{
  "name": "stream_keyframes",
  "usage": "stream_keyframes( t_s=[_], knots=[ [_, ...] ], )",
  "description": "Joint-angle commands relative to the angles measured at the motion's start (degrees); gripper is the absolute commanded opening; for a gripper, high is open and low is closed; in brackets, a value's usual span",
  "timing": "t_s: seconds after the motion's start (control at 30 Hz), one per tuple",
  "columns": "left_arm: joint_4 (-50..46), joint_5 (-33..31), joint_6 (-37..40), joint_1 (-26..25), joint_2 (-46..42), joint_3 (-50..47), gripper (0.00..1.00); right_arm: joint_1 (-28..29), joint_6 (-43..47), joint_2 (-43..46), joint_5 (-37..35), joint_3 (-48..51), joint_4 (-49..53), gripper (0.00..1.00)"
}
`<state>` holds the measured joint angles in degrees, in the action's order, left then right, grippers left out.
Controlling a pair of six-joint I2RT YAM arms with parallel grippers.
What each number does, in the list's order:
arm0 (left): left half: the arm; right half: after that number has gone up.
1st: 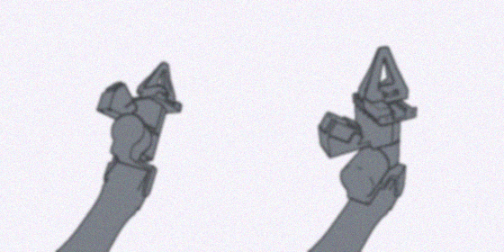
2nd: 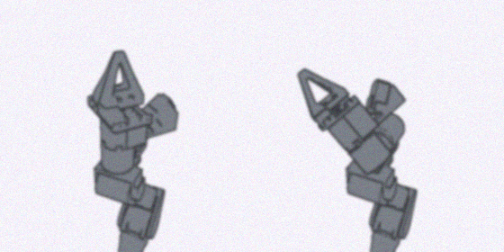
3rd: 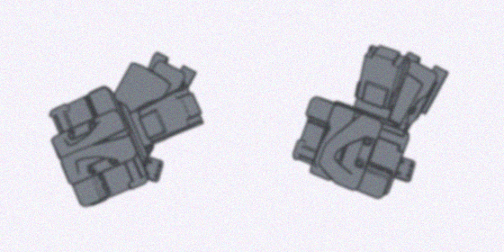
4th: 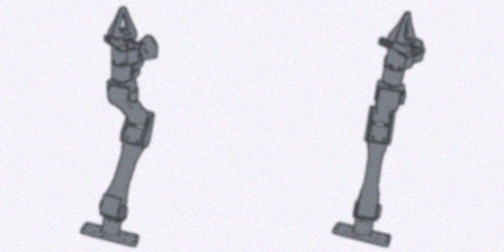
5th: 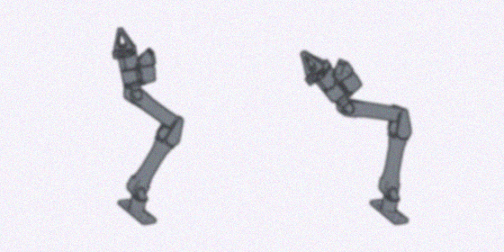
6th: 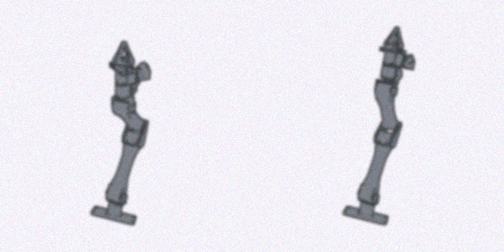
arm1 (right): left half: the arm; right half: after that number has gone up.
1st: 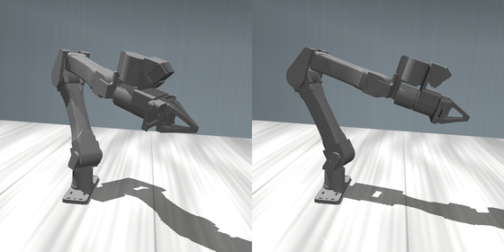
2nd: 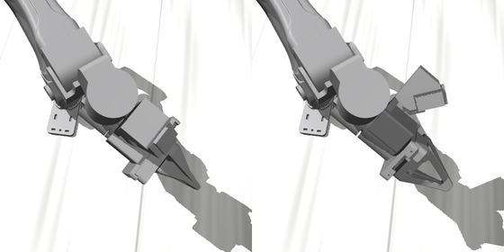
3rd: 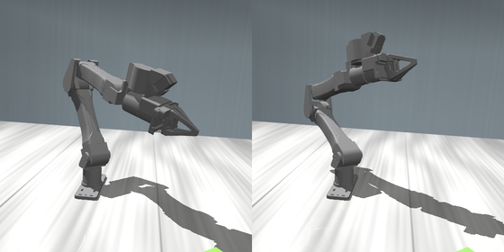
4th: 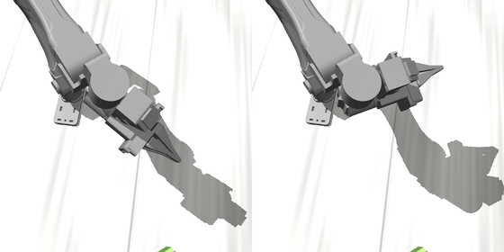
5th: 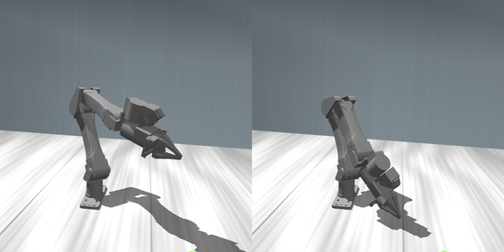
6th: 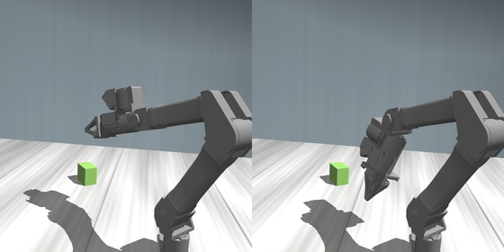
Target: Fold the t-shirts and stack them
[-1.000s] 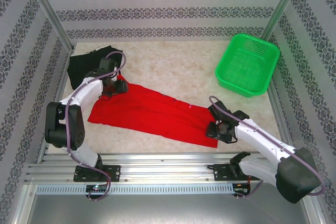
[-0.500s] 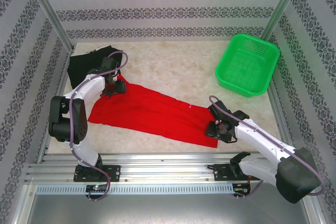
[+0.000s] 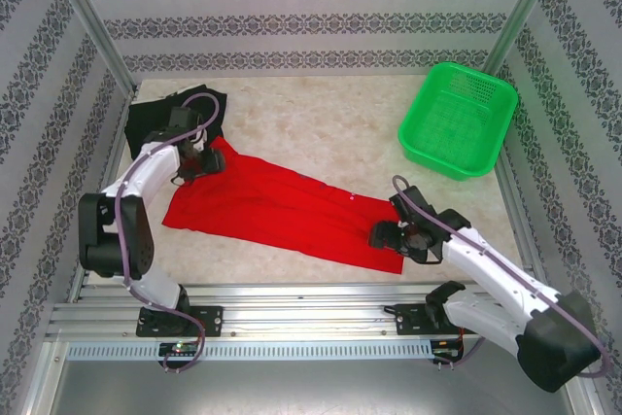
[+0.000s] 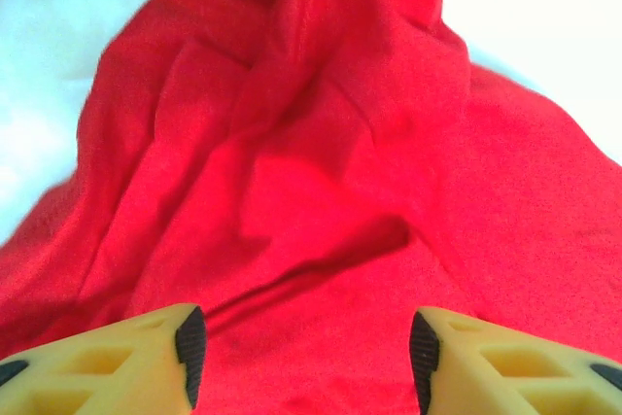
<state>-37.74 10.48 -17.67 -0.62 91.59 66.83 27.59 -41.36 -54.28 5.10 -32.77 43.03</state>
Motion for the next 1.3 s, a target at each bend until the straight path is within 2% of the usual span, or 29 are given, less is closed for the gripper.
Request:
stream_keyframes(
  t_s=[0.0,0.2,0.53,0.87,1.03,1.17,1.27],
  knots=[
    [-3.71,5.71,-1.2,0.44,-3.03,-2.65,0.61,0.0,1.78,4.34,2.33,1.8,-3.0,0.89],
    [3.02,11.58,-0.37,-1.02,-3.95,-6.06,0.62,-0.35,2.59,8.54,3.93,3.23,-4.83,0.92],
    [3.73,6.29,3.27,-5.28,8.28,1.68,0.58,-0.36,2.35,9.25,4.57,3.92,-4.7,0.93],
    [6.31,0.04,4.9,-6.06,11.75,1.68,0.5,-0.35,0.87,11.04,4.56,5.32,-4.87,0.93],
    [7.49,0.78,5.54,-6.66,12.68,2.29,0.42,-0.35,0.5,10.61,4.48,5.47,-5.23,0.93],
    [6.97,2.59,6.07,-7.45,13.58,3.32,0.26,-0.44,0.32,9.53,4.09,5.43,-5.33,0.93],
    [6.77,3.43,6.36,-7.63,12.92,2.82,0.18,-0.52,-0.07,8.77,3.51,5.26,-5.19,0.93]
  ],
)
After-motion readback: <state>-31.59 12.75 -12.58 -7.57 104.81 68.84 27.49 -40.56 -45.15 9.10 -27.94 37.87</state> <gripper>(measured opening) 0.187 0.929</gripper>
